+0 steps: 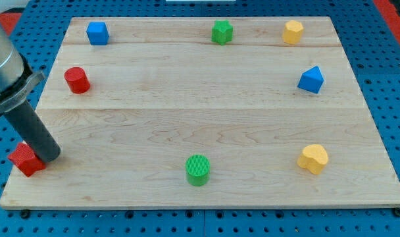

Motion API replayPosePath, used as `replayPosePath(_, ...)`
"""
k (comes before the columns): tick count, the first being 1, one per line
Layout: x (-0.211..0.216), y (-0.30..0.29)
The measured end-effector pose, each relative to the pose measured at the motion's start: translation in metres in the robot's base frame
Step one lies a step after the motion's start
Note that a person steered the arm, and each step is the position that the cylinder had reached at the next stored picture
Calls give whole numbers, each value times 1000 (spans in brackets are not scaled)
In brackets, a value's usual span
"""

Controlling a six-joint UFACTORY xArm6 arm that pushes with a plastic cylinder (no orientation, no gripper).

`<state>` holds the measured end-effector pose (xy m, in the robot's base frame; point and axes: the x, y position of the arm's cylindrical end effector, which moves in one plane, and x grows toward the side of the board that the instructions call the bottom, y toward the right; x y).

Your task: Push red star above the green circle

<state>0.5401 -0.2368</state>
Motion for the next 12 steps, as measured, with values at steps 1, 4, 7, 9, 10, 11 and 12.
replayPosePath(1, 13, 35)
replayPosePath(4, 76, -67)
replayPosePath(7, 26, -56)
replayPosePath(9, -1, 19)
replayPosePath(10, -4, -2)
replayPosePath(11, -4, -31)
replayPosePath(12, -23, -17)
